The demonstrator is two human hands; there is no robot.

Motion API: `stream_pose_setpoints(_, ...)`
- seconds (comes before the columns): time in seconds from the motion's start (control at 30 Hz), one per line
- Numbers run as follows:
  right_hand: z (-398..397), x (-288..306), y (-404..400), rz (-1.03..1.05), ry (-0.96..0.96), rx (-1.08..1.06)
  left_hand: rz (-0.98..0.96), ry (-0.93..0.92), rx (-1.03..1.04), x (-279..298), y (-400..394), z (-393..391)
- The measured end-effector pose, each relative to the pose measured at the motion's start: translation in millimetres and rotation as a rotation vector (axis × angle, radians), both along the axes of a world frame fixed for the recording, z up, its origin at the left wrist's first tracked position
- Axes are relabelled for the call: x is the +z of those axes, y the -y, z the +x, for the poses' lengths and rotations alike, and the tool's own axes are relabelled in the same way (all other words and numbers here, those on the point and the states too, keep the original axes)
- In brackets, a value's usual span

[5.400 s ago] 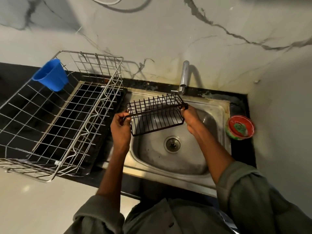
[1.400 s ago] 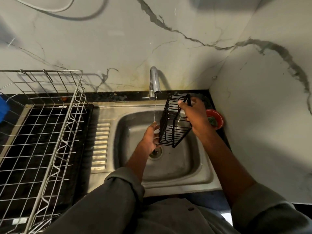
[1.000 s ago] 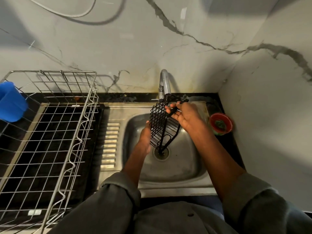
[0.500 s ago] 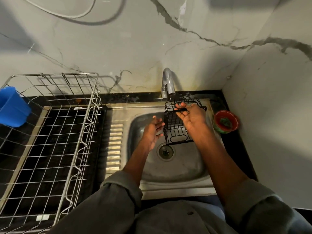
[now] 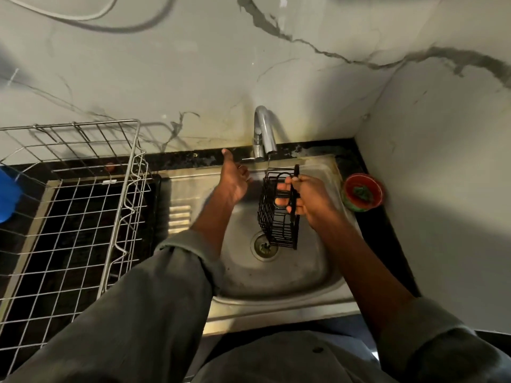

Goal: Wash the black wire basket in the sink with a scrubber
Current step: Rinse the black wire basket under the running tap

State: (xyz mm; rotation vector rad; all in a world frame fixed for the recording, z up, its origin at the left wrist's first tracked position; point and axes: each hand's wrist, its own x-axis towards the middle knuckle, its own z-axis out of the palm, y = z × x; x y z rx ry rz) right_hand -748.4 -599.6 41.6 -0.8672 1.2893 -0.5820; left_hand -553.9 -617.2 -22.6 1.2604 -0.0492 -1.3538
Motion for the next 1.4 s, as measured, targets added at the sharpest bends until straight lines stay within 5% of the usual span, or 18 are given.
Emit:
stream_pose_setpoints(0.3, -24.7, -24.6, 16.0, -0.247, -0.305, 0.056, -0.144, -0.337, 0.194, -4.2, 8.0, 7.7)
stream_pose_setpoints(0.47, -37.0, -28.8, 22.2, -0.243, -0.325, 0.109, -0.201, -0.155, 0.145, -3.2, 2.6, -9.7)
stream_pose_setpoints(0.67, -44.1, -28.8, 19.8, -0.213, -0.354, 0.096, -0.17, 0.256, -0.195, -6.7, 11.9, -12.5)
stream_pose_setpoints(0.8, -52.8, -28.8, 22.5, -0.111, -0.299, 0.074, -0.137, 0.314, -0.282, -5.2, -8.2, -0.3)
stream_pose_setpoints(1.03, -98.7, -17.7, 14.1, 0.029, 0.038, -0.128, 0.304, 0.297, -0.102, -74.4, -110.3, -31.7)
stream_pose_setpoints(1.23, -111.8, -32.0, 4.8, 0.123, 0.158, -0.172, 0.044, -0.133, -0.172, -54.4, -150.8, -46.4)
stream_pose_setpoints(1.4, -97.4, -28.7, -2.3, -0.037, 0.132, -0.098, -0.016, 0.164, -0.098, -2.5, -151.3, -44.7)
